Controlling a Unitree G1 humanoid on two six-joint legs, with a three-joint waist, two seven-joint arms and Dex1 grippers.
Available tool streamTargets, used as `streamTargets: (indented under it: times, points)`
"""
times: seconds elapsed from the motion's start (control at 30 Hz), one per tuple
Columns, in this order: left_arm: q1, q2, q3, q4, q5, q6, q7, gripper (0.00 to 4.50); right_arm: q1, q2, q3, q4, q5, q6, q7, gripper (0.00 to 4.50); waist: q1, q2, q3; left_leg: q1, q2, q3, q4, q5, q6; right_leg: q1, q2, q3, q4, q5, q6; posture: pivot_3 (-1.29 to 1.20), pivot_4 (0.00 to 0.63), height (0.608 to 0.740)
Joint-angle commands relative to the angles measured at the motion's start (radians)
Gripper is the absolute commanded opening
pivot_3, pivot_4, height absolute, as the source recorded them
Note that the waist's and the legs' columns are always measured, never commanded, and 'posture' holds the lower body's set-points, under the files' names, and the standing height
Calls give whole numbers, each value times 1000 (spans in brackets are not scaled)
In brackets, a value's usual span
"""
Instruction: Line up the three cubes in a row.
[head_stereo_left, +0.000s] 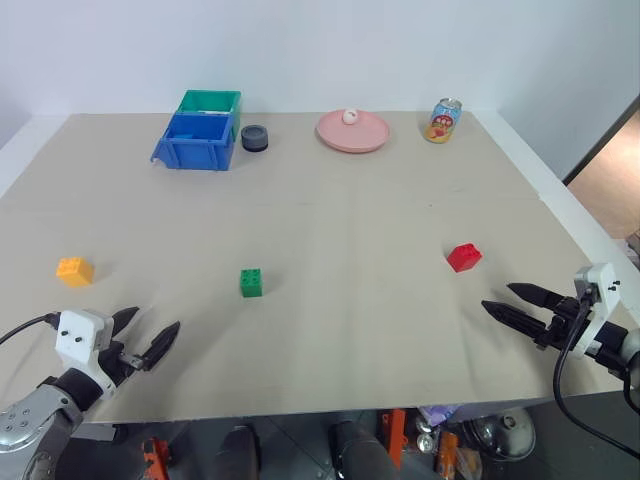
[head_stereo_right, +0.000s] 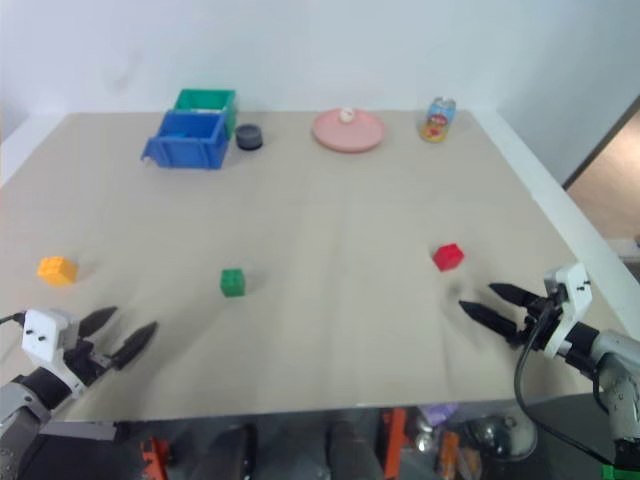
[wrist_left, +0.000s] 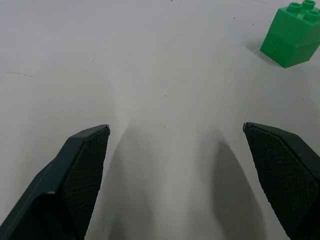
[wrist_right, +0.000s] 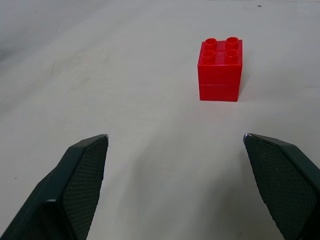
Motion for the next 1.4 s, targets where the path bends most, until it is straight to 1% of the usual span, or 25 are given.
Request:
streamTargets:
  times: [0.03,0.13,0.23,0.33,0.4,0.47,0.57,0.63,0.73,0.93,1.23,1.4]
  points:
    - [-9,16,36,-35,-28,-6,-13,4432,-13,-2,-19,-26,11,0,-7,4500,0,0,0,0,0,0,0,0,0,0,0,0,0,0,0,0,150,736]
    - [-34,45,44,-48,-67,4,-47,4432,-27,3,-15,-29,8,4,-26,4500,0,0,0,0,0,0,0,0,0,0,0,0,0,0,0,0,150,736]
    - [-54,75,32,-72,-96,20,-78,4432,-52,19,-14,-44,9,14,-69,4500,0,0,0,0,0,0,0,0,0,0,0,0,0,0,0,0,150,736]
    - [-95,112,14,-108,-146,62,-113,4432,-60,12,2,-57,-6,9,-75,4500,0,1,0,0,0,1,1,0,0,0,0,1,0,0,1,0,150,736]
    - [-135,155,-19,-124,-150,76,-159,4432,-82,0,18,-40,-31,3,-90,4500,0,1,0,0,0,1,1,0,0,0,0,2,0,1,1,0,150,736]
    - [-194,206,-88,-128,-108,53,-224,4432,-118,-1,44,-9,-81,-29,-121,4500,0,0,0,0,0,1,1,0,0,0,0,2,0,1,1,0,150,736]
    - [-275,239,-160,-116,-85,30,-283,4432,-150,11,77,9,-120,-45,-145,4500,0,1,-1,0,0,2,1,0,0,0,1,3,0,1,2,0,150,736]
    - [-330,243,-202,-108,-79,22,-313,4432,-156,24,94,7,-133,-51,-154,4500,0,1,-1,0,0,2,1,0,0,1,1,3,0,1,2,0,150,736]
    - [-403,224,-266,-95,-67,25,-329,4432,-179,52,117,48,-167,-71,-196,4500,0,1,-1,0,0,2,1,0,1,1,1,3,0,2,3,0,150,736]
    - [-470,180,-345,-64,-54,20,-349,4432,-216,121,136,141,-206,-128,-248,4500,0,2,-1,0,0,2,1,-1,3,1,2,4,0,2,4,0,150,736]
    - [-486,173,-360,-54,-66,2,-399,4432,-280,168,153,217,-228,-183,-267,4500,-2,2,-1,0,0,2,4,0,4,2,2,6,0,4,5,0,150,736]
    - [-485,170,-361,-56,-76,-2,-417,4432,-344,205,165,304,-251,-236,-294,4500,-1,2,-1,0,0,2,5,0,4,3,2,6,0,5,6,0,150,736]
